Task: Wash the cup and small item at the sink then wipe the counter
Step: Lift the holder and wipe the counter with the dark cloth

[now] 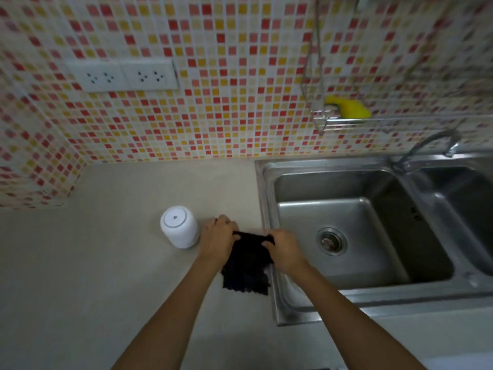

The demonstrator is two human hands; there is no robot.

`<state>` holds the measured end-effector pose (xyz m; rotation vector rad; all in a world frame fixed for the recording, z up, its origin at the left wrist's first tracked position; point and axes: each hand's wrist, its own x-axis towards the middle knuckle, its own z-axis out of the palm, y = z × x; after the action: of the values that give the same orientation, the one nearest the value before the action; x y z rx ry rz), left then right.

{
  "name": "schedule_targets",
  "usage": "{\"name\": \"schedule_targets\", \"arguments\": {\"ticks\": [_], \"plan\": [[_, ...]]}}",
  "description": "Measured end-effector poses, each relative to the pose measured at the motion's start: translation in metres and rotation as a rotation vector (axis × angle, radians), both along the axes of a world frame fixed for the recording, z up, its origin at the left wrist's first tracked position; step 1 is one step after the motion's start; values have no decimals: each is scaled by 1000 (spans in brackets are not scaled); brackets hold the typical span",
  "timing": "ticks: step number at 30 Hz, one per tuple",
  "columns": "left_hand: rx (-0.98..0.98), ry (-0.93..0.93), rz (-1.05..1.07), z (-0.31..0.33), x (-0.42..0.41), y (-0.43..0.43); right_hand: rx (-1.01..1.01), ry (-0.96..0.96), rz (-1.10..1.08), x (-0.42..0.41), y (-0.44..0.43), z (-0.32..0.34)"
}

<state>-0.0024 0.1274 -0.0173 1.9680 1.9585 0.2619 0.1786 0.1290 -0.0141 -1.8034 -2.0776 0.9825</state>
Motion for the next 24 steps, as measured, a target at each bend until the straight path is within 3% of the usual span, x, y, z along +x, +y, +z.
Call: {"name": "schedule_targets", "arguments": {"ticks": [5,10,14,19,24], "plan": [[234,-100,-137,81,50,17,289,78,-83,82,15,60],[263,-214,-140,116,132,49,308,81,-78,163,49,99],[448,-238,-186,153,186,79,441,124,-82,222,78,144],[571,-399,-267,219,243,122,455,363,-141,282,129,208],[582,-462,-234,269,282,172,415,482,-178,316,188,264]]}}
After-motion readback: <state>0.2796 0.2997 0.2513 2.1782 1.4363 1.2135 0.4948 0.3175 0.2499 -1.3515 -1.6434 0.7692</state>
